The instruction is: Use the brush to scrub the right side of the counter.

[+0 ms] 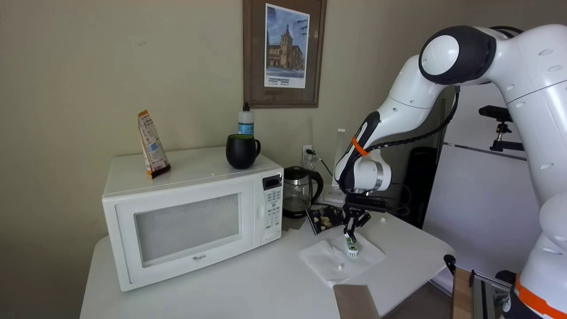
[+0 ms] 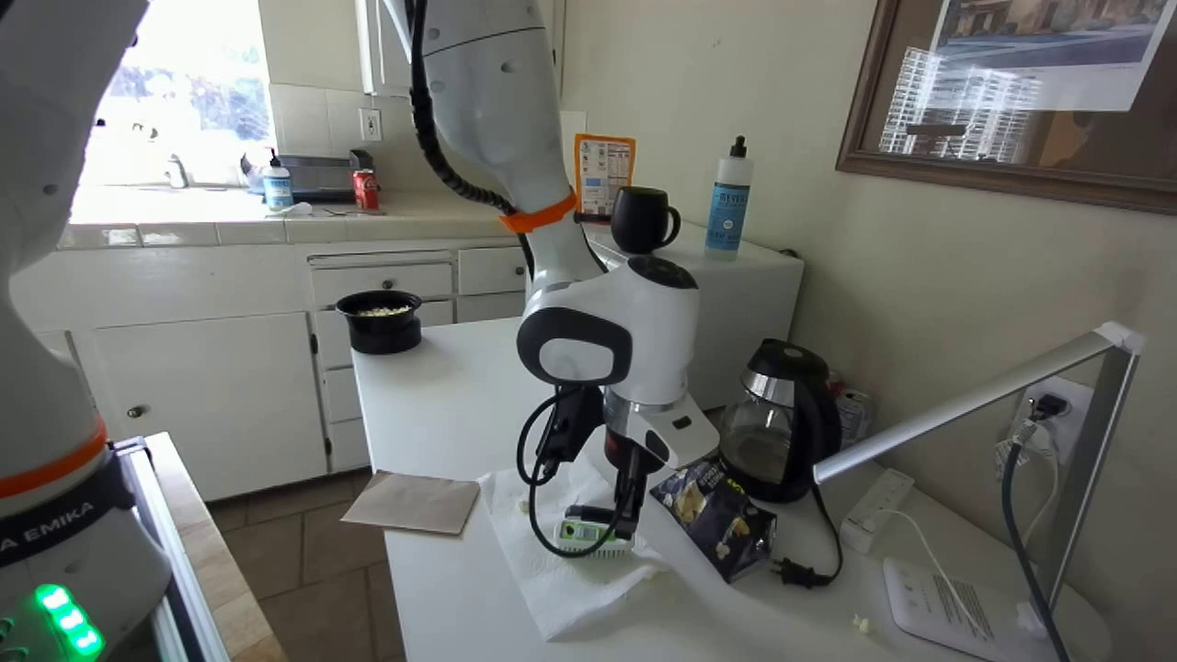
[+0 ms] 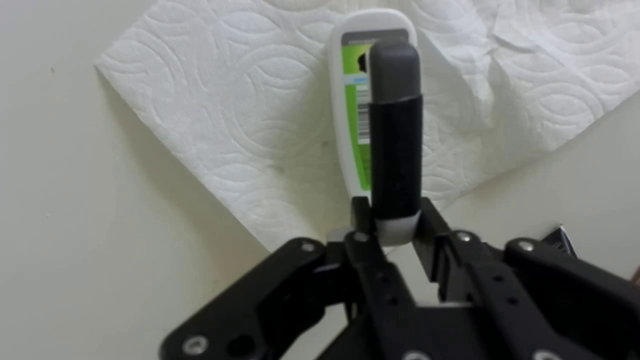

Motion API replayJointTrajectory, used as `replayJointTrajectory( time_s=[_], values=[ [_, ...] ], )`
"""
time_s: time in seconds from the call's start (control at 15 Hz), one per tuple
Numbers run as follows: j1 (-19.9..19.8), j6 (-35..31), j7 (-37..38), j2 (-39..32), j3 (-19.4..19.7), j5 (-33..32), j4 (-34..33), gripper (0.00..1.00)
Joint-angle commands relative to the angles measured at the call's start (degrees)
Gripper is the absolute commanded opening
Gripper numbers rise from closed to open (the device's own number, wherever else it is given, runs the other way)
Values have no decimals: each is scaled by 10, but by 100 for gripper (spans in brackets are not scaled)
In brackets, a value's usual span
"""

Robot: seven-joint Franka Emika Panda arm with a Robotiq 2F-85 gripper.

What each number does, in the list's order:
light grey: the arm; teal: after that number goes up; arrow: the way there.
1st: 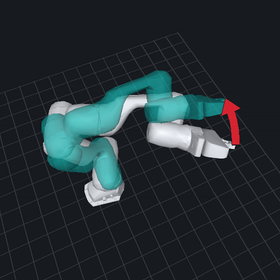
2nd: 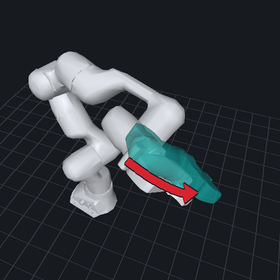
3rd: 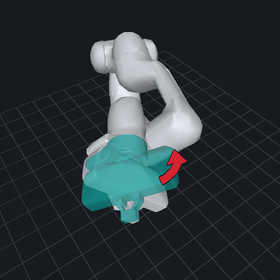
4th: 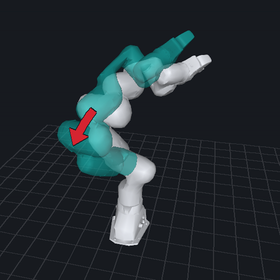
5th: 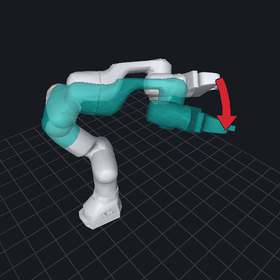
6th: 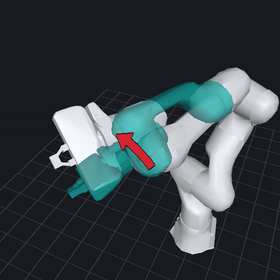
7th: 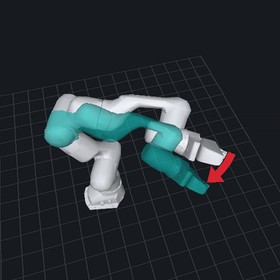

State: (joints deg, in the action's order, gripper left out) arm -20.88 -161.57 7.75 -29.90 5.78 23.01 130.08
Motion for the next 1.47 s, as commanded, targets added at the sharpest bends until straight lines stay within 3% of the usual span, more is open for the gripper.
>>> replayJointTrajectory(
  time_s=[0.0, 0.07, 0.2, 0.27, 0.67, 0.93, 1.4],
  values=[
    [3, -1, -6, -7, 1, -2, 9, 23],
    [3, -2, -6, -9, 1, -3, 11, 37],
    [-1, -6, -12, -12, -3, 0, 12, 6],
    [0, -7, -11, -11, -2, 0, 12, 5],
    [2, -16, -4, 4, 1, 3, 16, 6],
    [11, -56, 7, 4, 33, -18, -1, 6],
    [-4, -13, 24, 4, 83, -33, -29, 6]
  ],
)
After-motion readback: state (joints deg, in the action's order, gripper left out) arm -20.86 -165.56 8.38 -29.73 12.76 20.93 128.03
